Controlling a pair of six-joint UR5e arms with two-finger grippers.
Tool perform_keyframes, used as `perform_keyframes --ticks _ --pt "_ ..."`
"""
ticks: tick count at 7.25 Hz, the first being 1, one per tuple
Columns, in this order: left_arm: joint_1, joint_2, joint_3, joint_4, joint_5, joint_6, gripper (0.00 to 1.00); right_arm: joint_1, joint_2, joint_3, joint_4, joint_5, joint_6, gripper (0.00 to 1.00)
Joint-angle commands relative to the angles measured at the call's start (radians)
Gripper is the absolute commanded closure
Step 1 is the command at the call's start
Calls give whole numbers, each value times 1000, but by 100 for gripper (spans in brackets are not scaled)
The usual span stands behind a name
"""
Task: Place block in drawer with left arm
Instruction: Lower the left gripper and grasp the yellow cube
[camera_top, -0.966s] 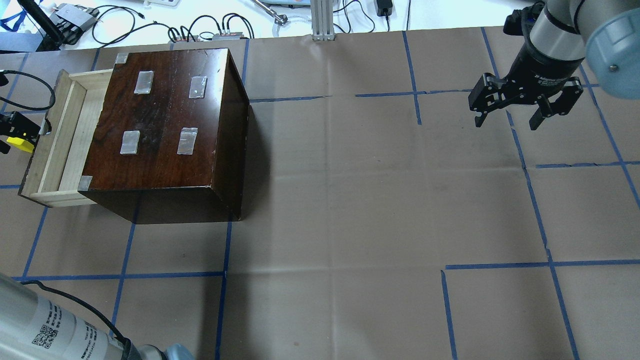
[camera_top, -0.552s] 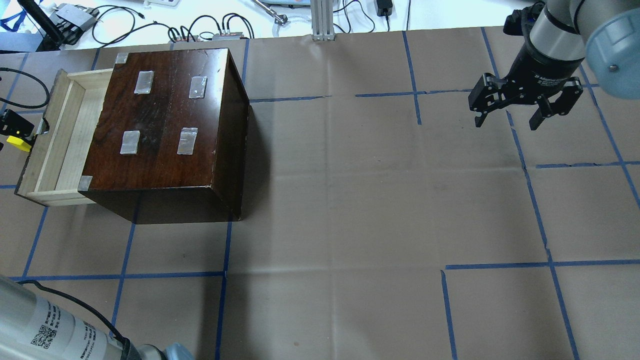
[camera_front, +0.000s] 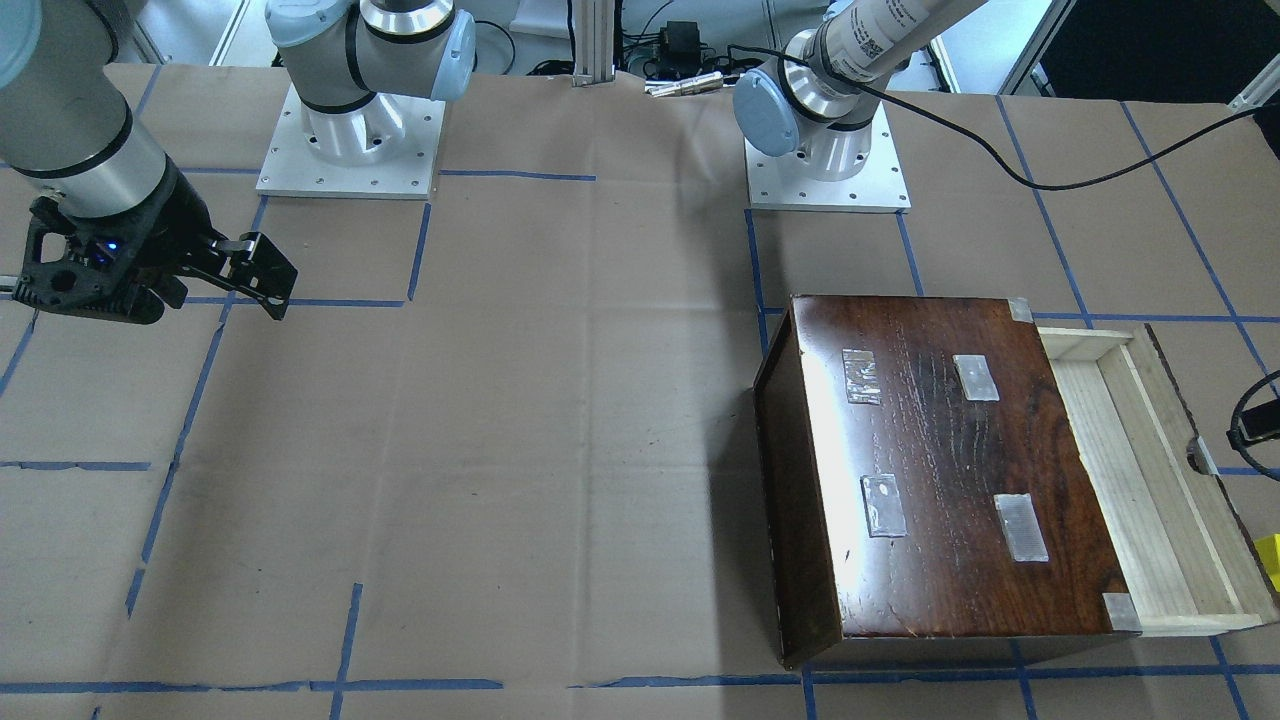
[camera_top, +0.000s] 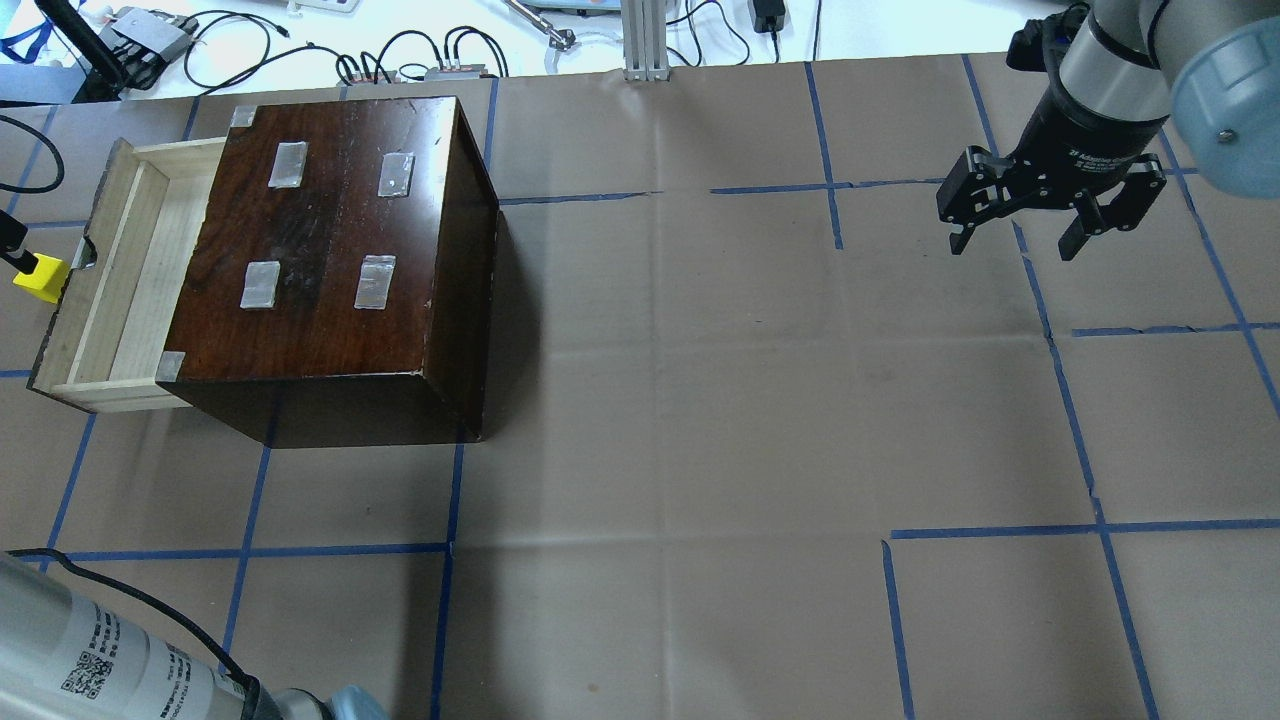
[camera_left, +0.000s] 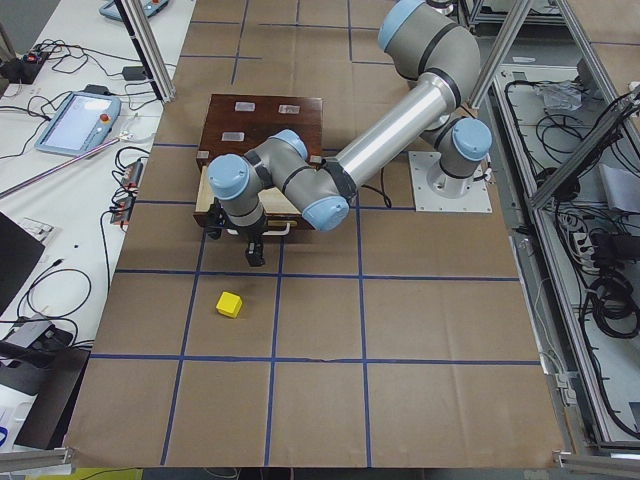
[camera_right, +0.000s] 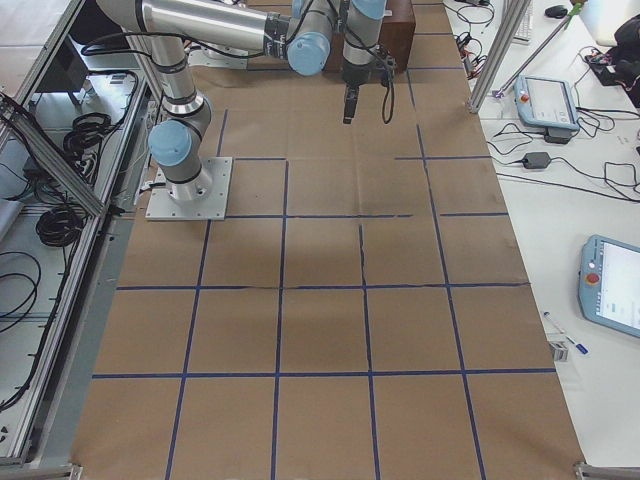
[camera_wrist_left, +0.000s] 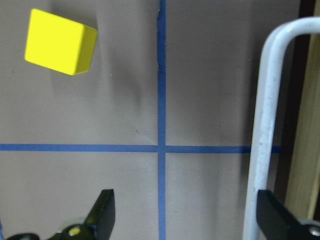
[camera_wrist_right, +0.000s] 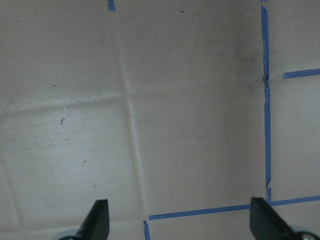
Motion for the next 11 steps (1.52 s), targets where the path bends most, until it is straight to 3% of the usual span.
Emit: perform_keyframes --ticks 1,3,6,8,11 --pt "2 -65 90 6 -2 2 1 0 0 0 0 0 0 0" --pt "2 -201 225 7 -17 128 1 0 0 -2 0 0 1 0" --pt "17 -347 340 13 -29 319 1 0 0 0 0 0 0 0" --pt "29 -403 377 12 -35 453 1 0 0 0 0 0 1 0" --pt "31 -442 382 13 -34 455 2 0 0 -2 0 0 0 0"
